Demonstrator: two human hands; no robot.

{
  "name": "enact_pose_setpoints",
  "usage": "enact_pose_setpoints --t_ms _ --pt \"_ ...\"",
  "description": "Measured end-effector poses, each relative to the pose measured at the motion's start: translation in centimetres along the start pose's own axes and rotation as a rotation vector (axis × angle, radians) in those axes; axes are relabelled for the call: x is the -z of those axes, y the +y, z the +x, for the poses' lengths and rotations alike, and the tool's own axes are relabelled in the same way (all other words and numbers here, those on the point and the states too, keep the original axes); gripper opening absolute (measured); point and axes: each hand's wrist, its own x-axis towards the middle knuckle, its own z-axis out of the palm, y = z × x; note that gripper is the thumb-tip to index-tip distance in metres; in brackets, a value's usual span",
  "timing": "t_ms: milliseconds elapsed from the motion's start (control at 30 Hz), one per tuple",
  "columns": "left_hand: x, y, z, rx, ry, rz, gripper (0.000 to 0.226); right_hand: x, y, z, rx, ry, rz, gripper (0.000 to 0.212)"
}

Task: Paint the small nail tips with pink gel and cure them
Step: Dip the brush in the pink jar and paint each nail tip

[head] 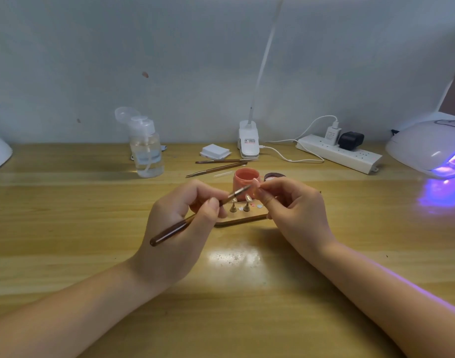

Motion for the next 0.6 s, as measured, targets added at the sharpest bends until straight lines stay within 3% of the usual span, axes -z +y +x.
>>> enact_pose_setpoints --t_ms 100,233,333,467,600 --pt "-0.3 0.0 0.1 0.021 -0.012 0.022 0.016 0.0 0.1 0.0 -0.004 -0.001 -0.009 0.019" --pt "-0.3 0.2 -0.3 0.006 -0.075 0.034 0.026 0.1 0.3 0.1 -0.028 0.013 -0.001 0.018" --pt "-0.1 0.9 0.8 0.050 -0.013 -0.023 0.018 0.0 0.5 0.1 -0.041 0.015 -0.011 0.014" --pt "0.5 1.2 4.5 0.253 0.106 0.072 0.018 0.1 0.5 0.1 -0.027 0.038 -0.027 0.009" --pt "0.5 0.9 8.9 0.432 0.026 0.167 0.021 0.0 0.3 0.0 -0.028 0.063 -0.009 0.008"
